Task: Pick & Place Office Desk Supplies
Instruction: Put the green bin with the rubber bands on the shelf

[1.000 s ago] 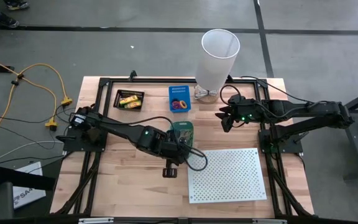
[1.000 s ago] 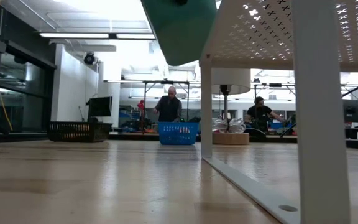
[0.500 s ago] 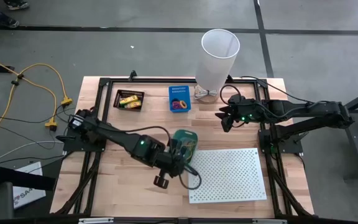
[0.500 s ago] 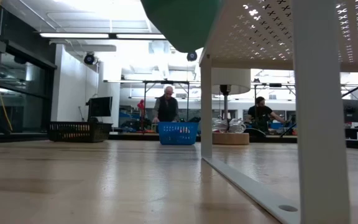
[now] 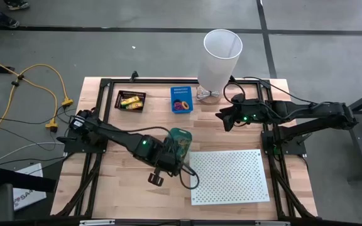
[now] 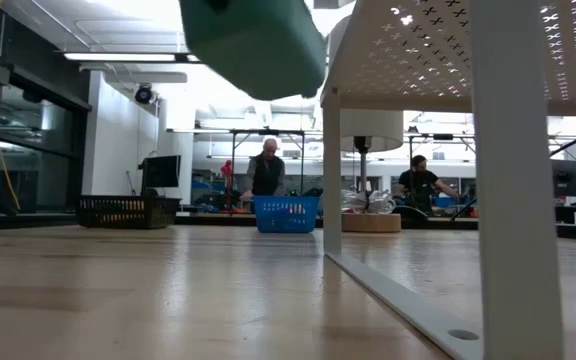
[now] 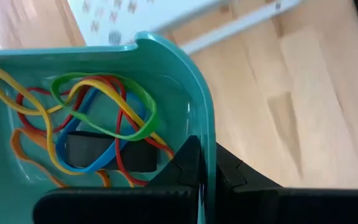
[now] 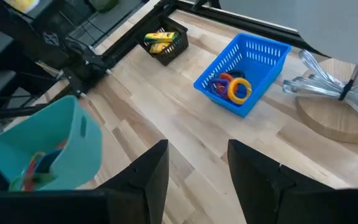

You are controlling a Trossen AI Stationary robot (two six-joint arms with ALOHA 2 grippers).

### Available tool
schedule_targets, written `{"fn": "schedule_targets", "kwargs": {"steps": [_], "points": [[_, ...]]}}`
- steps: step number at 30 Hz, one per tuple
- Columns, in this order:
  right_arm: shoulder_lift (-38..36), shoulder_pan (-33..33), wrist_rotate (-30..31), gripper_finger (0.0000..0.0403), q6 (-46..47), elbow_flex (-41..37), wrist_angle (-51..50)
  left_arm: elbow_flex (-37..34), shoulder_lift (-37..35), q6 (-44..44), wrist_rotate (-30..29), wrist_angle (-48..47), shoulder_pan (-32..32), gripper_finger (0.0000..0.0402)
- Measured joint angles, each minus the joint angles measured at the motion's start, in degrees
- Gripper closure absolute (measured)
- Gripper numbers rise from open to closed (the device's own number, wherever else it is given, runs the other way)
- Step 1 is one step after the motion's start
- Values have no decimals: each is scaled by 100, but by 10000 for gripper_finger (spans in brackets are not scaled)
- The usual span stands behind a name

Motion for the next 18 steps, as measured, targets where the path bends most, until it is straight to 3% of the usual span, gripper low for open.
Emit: {"fn": "schedule_targets", "kwargs": {"steps": [4, 12, 18], "points": [[0, -54, -198, 251, -226, 0, -105, -1, 0, 263, 127, -336, 133, 401], [561, -938, -2612, 251, -278, 2, 8, -1, 0, 1432, 152, -500, 431, 401], [1195, -1441, -3976, 251, -364, 2, -14, -1, 0, 2083, 152, -499, 543, 401]]}}
